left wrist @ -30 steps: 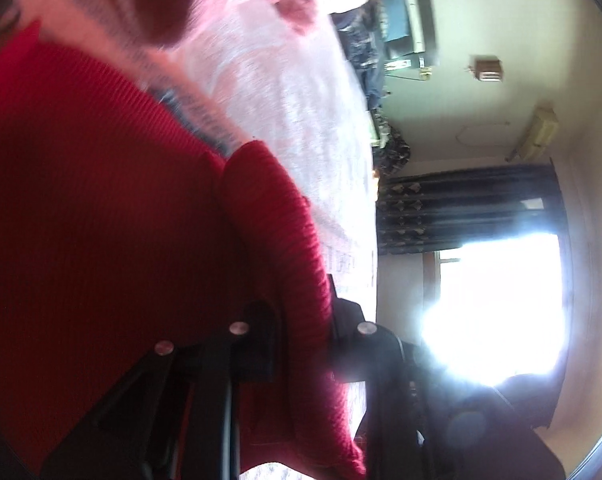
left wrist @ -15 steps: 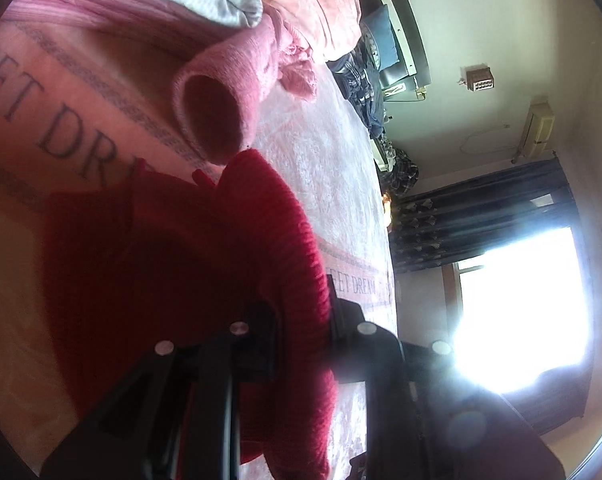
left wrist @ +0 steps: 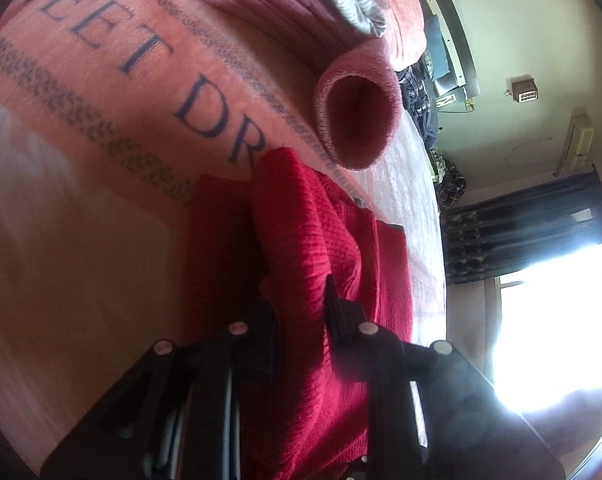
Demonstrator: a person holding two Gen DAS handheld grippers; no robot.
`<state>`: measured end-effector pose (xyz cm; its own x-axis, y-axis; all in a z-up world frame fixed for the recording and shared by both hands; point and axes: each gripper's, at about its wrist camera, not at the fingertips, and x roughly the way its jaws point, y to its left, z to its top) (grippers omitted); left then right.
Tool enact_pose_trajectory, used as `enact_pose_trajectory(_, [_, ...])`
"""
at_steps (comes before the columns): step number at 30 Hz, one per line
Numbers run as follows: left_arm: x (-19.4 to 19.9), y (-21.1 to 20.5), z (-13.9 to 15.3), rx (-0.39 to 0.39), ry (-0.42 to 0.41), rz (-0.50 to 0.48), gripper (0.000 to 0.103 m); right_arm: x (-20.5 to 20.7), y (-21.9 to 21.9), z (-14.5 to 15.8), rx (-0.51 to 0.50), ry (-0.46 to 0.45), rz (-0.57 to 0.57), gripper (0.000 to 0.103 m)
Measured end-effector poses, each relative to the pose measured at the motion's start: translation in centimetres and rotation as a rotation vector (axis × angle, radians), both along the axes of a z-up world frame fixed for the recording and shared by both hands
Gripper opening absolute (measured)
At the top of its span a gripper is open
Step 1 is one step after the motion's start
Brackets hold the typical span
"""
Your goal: Fold small clothes
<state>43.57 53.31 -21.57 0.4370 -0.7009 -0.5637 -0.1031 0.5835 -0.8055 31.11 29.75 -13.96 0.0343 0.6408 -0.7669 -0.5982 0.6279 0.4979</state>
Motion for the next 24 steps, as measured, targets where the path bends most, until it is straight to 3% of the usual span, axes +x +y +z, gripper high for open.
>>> enact_pose_trajectory(3, [-0.2, 0.5, -0.3, -0.019, -0.003, 0.024, 0.021, -0.1, -1.0, 0.2, 0.051, 0.045, 0.009, 0.035])
enact_pose_trajectory(4, [-0.2, 0.5, -0.1, -0.021, -0.008, 0.028, 0.021, -0.3, -1.4, 0.5, 0.054, 0.049, 0.011, 0.036])
enact_pose_trajectory(8, [-0.3, 0.1, 1.6, -0.004, -0.053, 0.047, 0.022, -1.2, -4.1, 2.3, 0.039, 0.018, 0.012, 0.037])
enact_pose_trajectory(11, [-0.5, 0.2, 2.1, -0.016, -0.078, 0.085, 0.021, -0.9, -7.1, 3.5, -0.005, -0.029, -0.078, 0.038])
enact_pose_trajectory(15, [-1.2, 0.8, 0.5, 0.023, -0.021, 0.133, 0.019, -1.1, -10.1, 2.3, -0.116, -0.036, -0.169, 0.036])
enact_pose_trajectory(19, [-1.5, 1.3, -0.9, -0.011, 0.014, 0.162, 0.019, -0.9, -11.0, 0.6, -0.097, -0.001, -0.176, 0.036])
enact_pose_trajectory(24, [-4.1, 1.9, 1.8, 0.015, -0.014, 0.137, 0.028, -1.7, -11.3, 1.4, -0.072, -0.007, -0.174, 0.038])
